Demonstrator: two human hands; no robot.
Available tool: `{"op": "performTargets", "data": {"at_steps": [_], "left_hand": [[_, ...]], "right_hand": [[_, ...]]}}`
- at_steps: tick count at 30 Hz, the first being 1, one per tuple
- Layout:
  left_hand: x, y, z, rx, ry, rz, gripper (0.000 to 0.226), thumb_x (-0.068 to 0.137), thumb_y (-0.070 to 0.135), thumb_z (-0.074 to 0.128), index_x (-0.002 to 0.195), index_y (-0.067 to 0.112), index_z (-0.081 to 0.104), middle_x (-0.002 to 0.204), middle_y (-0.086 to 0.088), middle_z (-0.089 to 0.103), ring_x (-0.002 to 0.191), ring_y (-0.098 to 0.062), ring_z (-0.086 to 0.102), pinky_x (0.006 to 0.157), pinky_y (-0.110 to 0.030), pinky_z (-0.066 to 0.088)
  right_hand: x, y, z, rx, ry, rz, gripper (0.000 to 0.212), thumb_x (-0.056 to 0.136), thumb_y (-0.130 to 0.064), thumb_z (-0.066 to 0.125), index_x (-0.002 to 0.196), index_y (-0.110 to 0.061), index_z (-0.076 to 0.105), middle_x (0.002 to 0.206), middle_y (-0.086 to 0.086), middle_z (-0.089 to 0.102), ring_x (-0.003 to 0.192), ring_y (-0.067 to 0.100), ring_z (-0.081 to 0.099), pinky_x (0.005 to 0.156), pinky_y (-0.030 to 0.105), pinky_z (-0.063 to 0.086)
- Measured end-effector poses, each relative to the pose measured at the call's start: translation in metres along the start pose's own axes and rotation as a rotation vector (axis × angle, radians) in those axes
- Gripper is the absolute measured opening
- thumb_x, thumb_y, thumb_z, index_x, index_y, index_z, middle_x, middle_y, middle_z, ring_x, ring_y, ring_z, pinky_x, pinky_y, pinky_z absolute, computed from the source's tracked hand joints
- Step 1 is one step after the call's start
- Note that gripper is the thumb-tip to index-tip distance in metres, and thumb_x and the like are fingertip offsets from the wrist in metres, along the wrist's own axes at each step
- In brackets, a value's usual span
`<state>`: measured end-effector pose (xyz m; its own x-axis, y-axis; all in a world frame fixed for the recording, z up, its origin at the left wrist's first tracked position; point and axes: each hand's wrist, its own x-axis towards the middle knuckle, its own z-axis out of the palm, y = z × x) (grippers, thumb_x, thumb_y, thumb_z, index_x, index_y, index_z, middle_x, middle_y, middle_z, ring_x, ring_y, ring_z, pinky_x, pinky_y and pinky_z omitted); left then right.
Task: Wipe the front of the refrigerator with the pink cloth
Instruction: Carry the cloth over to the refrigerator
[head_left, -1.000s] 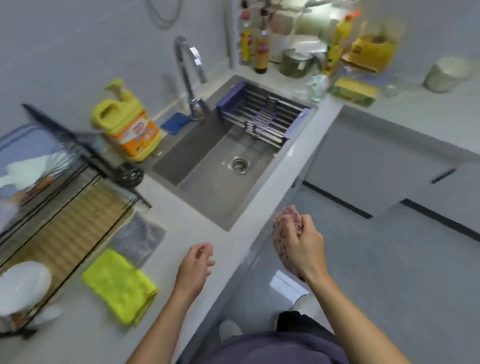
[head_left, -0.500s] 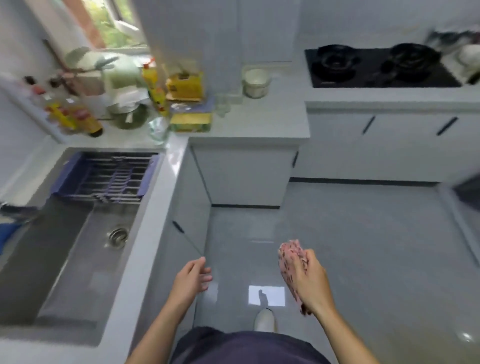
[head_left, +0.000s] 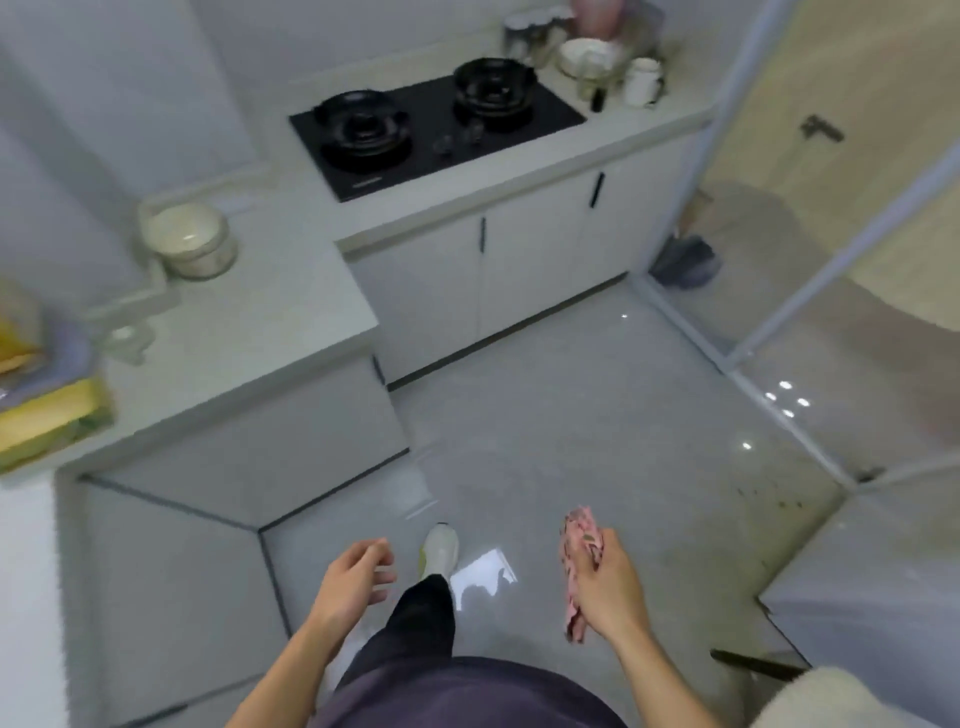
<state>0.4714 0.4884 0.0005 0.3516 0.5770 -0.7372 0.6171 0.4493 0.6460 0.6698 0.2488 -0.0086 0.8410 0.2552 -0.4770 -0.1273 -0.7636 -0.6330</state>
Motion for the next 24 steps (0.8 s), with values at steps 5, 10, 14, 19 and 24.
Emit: {"op": "performTargets", "data": {"at_steps": [5,10,14,19,24], "left_hand": [[0.077,0.094,0.015,0.128,-0.135,0.044,0.019,0.106,0.023,0.057,0.112,0.009,0.069,0.117,-0.018,0.07,0.091,-0.025,0.069,0.085,-0.041,0.058],[0.128,0.163,0.04,0.247,-0.274,0.062,0.021,0.106,0.024,0.057,0.112,0.007,0.068,0.116,-0.016,0.07,0.097,-0.027,0.07,0.096,-0.046,0.057],[0.16,0.2,0.06,0.312,-0.341,0.057,0.023,0.105,0.026,0.058,0.117,0.009,0.067,0.116,-0.013,0.071,0.105,-0.029,0.071,0.094,-0.043,0.06],[0.188,0.235,0.089,0.373,-0.389,0.071,0.019,0.105,0.026,0.058,0.113,0.011,0.067,0.116,-0.014,0.07,0.106,-0.03,0.072,0.096,-0.045,0.059],[0.215,0.278,0.137,0.411,-0.404,0.096,0.018,0.105,0.025,0.058,0.111,0.011,0.068,0.115,-0.014,0.071,0.105,-0.03,0.072,0.094,-0.044,0.059]], "right_hand": [[0.034,-0.033,-0.013,0.115,0.153,0.107,0.013,0.107,-0.026,0.056,0.096,-0.019,0.057,0.091,0.002,0.069,0.08,0.014,0.065,0.064,0.031,0.048],[0.065,-0.071,-0.019,0.224,0.288,0.148,0.014,0.106,-0.021,0.058,0.092,-0.019,0.059,0.086,0.004,0.068,0.075,0.016,0.063,0.061,0.024,0.043],[0.088,-0.089,-0.023,0.288,0.352,0.199,0.013,0.106,-0.026,0.059,0.098,-0.018,0.061,0.091,0.0,0.069,0.083,0.012,0.065,0.065,0.025,0.046],[0.116,-0.105,-0.034,0.326,0.403,0.242,0.008,0.107,-0.027,0.059,0.103,-0.02,0.061,0.094,-0.007,0.068,0.084,0.002,0.063,0.065,0.018,0.044],[0.163,-0.111,-0.055,0.379,0.458,0.282,0.016,0.105,-0.026,0.06,0.093,-0.017,0.059,0.084,0.006,0.068,0.077,0.022,0.066,0.067,0.034,0.05]]}}
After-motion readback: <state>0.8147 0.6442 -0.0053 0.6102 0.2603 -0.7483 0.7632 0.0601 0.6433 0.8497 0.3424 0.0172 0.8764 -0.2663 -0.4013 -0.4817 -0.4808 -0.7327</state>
